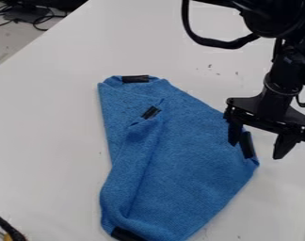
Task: Unfold the cloth from top right to bottom left
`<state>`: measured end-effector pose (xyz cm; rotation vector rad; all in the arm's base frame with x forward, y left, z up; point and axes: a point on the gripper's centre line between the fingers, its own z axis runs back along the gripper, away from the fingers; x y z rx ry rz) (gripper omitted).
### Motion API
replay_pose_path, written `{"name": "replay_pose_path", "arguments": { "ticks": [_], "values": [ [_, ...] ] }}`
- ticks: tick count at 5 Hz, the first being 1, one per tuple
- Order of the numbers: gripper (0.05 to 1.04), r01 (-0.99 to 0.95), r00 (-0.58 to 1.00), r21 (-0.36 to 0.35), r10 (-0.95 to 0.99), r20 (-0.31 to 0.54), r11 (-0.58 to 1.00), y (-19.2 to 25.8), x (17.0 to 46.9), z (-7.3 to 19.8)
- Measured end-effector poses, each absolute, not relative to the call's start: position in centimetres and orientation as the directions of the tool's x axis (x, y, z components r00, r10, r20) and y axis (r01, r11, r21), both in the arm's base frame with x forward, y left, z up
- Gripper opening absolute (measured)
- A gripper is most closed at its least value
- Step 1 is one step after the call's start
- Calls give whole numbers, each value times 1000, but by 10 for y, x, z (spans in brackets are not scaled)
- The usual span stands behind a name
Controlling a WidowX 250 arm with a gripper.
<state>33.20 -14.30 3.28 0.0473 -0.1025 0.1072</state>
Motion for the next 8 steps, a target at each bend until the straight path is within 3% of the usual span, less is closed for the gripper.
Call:
{"name": "replay_pose_path", "arguments": {
  "ticks": [2,4,6,8],
  "values": [
    [1001,-120,991,92,114,69,989,-135,324,17],
    [1001,-141,974,135,113,195,981,-112,329,63],
    [1001,-209,954,79,185,236,975,-42,343,57],
    [1001,-171,967,109,146,207,979,-12,366,52]
  ]
}}
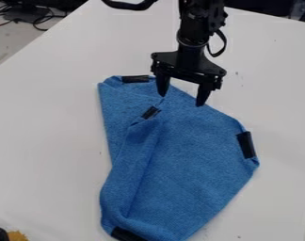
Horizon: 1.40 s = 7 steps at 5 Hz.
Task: Unfold the cloth from top right to bottom left
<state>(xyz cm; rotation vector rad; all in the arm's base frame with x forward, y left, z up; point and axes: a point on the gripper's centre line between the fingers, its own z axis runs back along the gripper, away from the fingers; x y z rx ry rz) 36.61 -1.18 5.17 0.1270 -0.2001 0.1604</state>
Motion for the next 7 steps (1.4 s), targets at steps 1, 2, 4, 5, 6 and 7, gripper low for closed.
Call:
{"name": "replay_pose_path", "arguments": {
  "ticks": [1,2,4,5,6,7],
  "values": [
    [1001,-177,967,129,148,207,976,7,369,49],
    [1001,-199,962,143,166,215,970,25,368,46],
    [1001,-241,959,138,215,185,961,49,349,28],
    [1001,-240,957,114,215,196,964,50,350,25],
    [1001,-243,956,115,217,195,963,50,350,26],
    [1001,-226,962,120,203,182,967,40,348,25]
  ]
}}
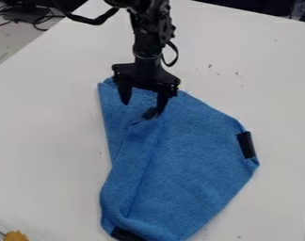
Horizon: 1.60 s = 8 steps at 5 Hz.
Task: Unfold the cloth from top right to bottom left
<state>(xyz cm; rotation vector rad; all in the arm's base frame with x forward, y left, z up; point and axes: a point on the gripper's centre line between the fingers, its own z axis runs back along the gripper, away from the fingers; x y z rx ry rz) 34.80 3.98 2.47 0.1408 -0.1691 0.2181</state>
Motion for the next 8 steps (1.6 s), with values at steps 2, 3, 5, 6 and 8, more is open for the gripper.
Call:
{"name": "replay_pose_path", "arguments": {
  "ticks": [2,3,5,6,8],
  "values": [
    [1001,-166,979,160,143,149,973,24,347,29],
    [1001,-163,978,165,137,155,973,20,349,25],
    [960,-144,981,160,120,152,977,19,351,16],
    [806,-140,980,151,116,159,979,18,351,14],
    [261,-145,979,142,121,163,979,19,348,11]
  ]
}}
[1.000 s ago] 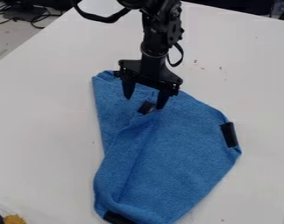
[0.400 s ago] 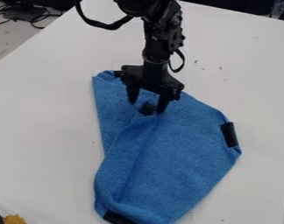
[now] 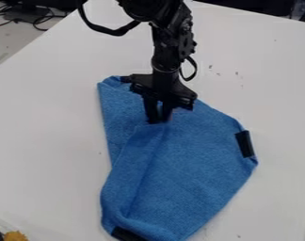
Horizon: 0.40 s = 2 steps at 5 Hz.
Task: Unfold the cloth from top right to bottom left
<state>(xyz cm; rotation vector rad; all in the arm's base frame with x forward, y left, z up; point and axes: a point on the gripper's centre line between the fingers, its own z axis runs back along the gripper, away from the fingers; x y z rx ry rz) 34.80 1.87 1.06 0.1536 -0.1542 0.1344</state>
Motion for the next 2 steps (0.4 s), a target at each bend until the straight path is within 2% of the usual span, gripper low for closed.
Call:
{"name": "replay_pose_path", "arguments": {
  "ticks": [1,2],
  "values": [
    [119,-150,978,143,126,165,978,19,347,10],
    [66,-161,976,146,135,171,976,19,347,11]
  ]
}}
